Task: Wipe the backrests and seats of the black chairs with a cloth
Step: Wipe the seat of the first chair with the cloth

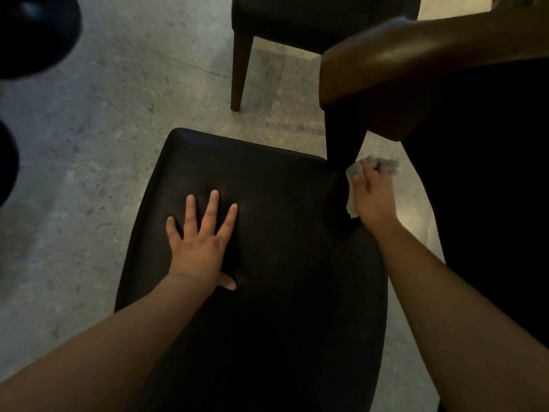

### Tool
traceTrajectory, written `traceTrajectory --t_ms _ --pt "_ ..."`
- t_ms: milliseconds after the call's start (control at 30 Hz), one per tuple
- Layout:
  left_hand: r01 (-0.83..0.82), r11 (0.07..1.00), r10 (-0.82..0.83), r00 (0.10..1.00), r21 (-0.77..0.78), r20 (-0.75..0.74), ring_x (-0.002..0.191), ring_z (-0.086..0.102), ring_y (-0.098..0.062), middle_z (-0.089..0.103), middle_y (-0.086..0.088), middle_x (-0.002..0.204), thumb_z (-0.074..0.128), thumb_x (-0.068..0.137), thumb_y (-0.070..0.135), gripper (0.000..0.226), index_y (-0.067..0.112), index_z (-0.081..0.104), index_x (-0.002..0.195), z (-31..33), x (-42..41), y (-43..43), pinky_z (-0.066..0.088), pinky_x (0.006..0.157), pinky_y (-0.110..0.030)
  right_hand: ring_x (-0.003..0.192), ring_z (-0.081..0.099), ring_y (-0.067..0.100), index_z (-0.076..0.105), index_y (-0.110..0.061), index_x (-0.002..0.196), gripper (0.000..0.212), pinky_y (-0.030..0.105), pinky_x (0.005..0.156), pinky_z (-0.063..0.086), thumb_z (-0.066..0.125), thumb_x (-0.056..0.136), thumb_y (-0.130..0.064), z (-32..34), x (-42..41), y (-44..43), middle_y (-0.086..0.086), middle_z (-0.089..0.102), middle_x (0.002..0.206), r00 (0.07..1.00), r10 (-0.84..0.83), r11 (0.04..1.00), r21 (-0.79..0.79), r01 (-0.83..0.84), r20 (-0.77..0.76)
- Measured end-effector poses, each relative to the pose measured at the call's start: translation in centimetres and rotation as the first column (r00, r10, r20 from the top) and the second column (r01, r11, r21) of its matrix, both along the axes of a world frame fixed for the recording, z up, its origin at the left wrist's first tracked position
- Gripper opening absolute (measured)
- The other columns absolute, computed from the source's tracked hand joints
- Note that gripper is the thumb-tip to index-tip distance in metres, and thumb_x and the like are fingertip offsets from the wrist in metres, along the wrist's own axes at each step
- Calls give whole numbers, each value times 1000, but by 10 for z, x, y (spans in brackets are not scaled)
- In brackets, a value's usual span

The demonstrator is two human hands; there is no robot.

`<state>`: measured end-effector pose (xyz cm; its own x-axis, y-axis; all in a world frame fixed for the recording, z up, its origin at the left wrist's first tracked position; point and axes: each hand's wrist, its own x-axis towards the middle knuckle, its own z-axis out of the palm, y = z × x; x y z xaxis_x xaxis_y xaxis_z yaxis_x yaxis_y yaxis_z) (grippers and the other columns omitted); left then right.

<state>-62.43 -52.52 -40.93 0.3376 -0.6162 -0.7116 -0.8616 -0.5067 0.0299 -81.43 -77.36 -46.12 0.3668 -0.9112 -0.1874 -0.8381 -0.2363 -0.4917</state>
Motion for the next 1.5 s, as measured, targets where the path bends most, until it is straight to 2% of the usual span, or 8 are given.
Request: traceTrajectory --t_ms 233,367,467,667,767,1000,1233,1500 --pt "4 1000 -4 1000 0 3 136 -37 -43 -49 -7 146 80 62 60 143 33 -34 144 0 0 0 -3 112 -68 143 28 25 28 -21 151 52 41 116 25 43 101 -22 7 8 48 7 30 156 1000 -19 998 -64 18 -9" --pt "-1 1000 1 1000 4 8 136 -38 -43 -49 -7 146 81 61 61 144 33 -34 144 -1 0 0 -4 112 -68 134 41 19 46 -25 141 43 40 112 36 48 98 -22 31 -5 80 4 42 148 986 138 990 11 -139 92" --pt "1 1000 -1 1000 1 18 137 -37 -43 -49 -7 146 80 61 62 144 33 -34 144 -2 -1 1 -3 112 -68 116 51 14 54 -21 134 38 29 97 45 49 97 -17 39 -11 60 8 53 134 975 179 980 -114 -164 134" --pt "6 1000 -6 1000 5 30 137 -36 -43 -50 -7 145 79 61 63 145 32 -35 144 -3 -1 1 -2 112 -68 148 13 29 19 -25 153 58 50 120 15 44 101 -28 8 15 36 8 14 162 994 -30 1000 2 30 -104" --pt "7 1000 -7 1000 2 27 137 -36 -43 -49 -7 145 79 62 63 144 32 -36 143 -3 -1 1 -2 112 -67 145 23 24 26 -25 152 57 47 119 21 45 98 -22 11 24 70 4 24 158 997 -46 996 -77 42 -55" --pt "1 1000 -1 1000 0 10 136 -37 -43 -50 -7 145 80 61 61 144 32 -35 143 -1 0 1 -3 112 -68 135 38 9 47 -30 140 42 37 110 39 42 100 -18 42 9 102 -5 41 148 965 -2 997 71 -17 260" --pt "4 1000 -4 1000 4 17 137 -36 -44 -49 -8 145 80 62 61 144 32 -36 143 -1 -1 1 -2 112 -68 145 23 23 37 -25 147 48 45 119 23 47 100 -25 20 45 77 2 29 157 999 -21 1000 10 21 32" --pt "4 1000 -4 1000 2 6 136 -38 -43 -50 -7 145 79 64 61 142 32 -36 143 -1 0 1 -4 112 -68 138 33 10 53 -29 135 41 34 115 33 48 98 -13 38 28 124 -7 44 146 974 21 994 101 -45 226"
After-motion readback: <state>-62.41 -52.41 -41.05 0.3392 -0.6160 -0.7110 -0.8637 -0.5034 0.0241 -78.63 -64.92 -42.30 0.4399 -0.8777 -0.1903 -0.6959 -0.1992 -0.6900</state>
